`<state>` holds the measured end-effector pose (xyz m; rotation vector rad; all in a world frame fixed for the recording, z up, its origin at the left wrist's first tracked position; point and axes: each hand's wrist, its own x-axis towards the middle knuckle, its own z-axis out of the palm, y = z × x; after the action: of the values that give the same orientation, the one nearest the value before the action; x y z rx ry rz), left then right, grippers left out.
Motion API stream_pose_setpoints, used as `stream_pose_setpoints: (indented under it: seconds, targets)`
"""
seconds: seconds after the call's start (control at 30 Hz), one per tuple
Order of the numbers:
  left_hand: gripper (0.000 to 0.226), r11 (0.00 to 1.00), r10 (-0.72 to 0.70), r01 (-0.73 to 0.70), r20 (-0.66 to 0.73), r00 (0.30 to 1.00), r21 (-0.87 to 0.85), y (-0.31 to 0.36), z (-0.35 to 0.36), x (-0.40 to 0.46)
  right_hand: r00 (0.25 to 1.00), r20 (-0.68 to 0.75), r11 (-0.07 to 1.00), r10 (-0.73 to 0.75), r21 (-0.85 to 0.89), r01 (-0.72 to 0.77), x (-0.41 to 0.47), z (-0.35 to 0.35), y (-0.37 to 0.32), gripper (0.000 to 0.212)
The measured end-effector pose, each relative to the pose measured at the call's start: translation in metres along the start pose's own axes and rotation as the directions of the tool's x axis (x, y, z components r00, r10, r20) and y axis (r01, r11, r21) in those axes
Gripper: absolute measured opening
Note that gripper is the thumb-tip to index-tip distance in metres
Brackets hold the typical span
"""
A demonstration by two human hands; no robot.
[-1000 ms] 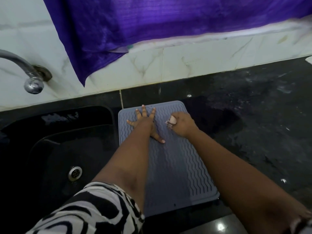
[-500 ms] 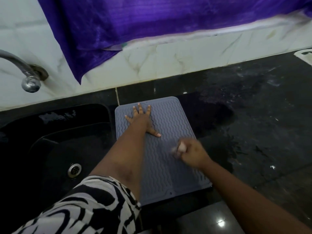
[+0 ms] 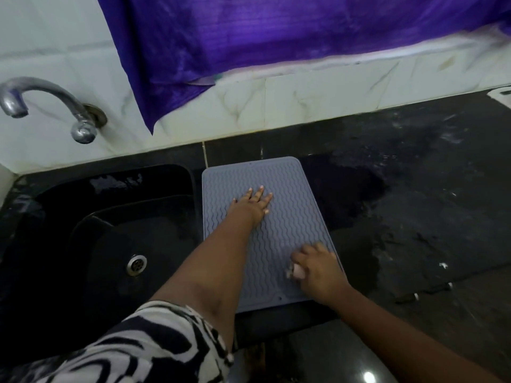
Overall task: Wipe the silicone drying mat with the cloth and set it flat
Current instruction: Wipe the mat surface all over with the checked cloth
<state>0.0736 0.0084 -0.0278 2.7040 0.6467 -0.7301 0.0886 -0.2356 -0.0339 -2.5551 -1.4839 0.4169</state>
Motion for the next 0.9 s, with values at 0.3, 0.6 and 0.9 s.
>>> stream_pose_setpoints:
  seconds: [0.3,0.6,0.9]
  targets:
    - [0.072,0.991,0.006,-0.011,-0.043,0.999,-0.132,0.044,-0.005,-0.047,0.987,0.156,0.897,0.033,0.430,-0.098,0.025,-0.074,0.005,0.003]
    - [0.113,0.999,-0.050,0.052,0.094,0.994,-0.017,0.036,0.048,-0.083,0.997,-0.070,0.999,0.043,-0.010,-0.043,-0.012,0.001,-0.013,0.028]
    - [0.107,0.992,-0.123,0.126,0.072,0.990,-0.029,0.037,0.056,-0.085,0.995,0.092,0.999,-0.037,0.034,0.034,-0.063,-0.002,-0.008,0.029]
